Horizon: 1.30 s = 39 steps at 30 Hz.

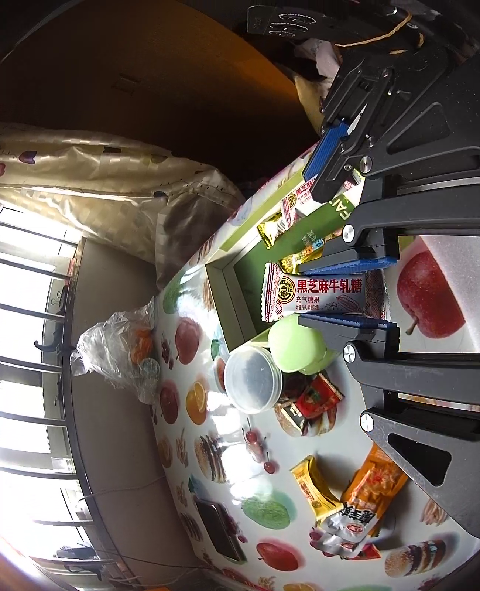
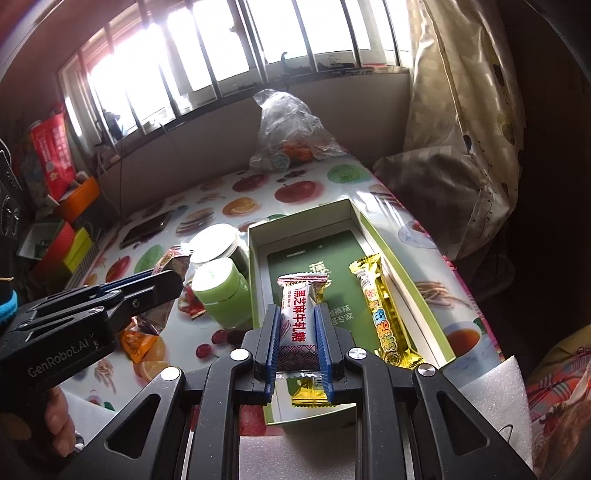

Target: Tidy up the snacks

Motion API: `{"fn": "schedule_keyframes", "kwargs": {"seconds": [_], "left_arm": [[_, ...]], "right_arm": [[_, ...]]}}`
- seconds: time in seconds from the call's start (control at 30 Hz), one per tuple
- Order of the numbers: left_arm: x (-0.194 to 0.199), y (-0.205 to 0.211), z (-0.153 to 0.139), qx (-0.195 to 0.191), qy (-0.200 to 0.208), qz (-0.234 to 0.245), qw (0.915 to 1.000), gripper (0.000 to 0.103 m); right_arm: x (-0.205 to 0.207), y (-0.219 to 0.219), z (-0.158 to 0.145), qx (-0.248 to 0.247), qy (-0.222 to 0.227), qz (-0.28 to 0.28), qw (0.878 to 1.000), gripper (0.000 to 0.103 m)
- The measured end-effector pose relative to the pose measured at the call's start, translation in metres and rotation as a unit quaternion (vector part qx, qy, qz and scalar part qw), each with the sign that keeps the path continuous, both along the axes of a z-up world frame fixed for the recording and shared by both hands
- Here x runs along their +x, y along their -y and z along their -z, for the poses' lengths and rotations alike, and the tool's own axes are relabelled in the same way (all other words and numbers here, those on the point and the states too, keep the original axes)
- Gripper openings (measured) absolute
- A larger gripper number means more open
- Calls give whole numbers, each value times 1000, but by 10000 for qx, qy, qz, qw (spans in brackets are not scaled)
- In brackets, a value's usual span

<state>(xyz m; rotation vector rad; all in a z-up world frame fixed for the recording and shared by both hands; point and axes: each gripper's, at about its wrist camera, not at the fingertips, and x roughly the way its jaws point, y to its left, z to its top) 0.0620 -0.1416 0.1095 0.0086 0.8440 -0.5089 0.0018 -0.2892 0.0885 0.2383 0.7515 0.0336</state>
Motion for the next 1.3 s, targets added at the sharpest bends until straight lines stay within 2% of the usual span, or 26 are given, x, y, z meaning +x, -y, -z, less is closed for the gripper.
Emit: {"fn": "schedule_keyframes", "kwargs": {"seconds": [0.33, 0.87, 1.3], "left_arm": [[20, 38, 10, -31, -175, 323, 9993, 21], [37, 63, 51, 163, -658, 332, 9971, 21], [40, 72, 67, 296, -839, 346, 9954, 21]], "right_arm": [[6, 31, 16, -68, -187, 398, 9990, 18], [17, 38, 49, -54, -527, 266, 9982, 18], [19, 38, 58, -129, -610, 204, 9978, 18]]}}
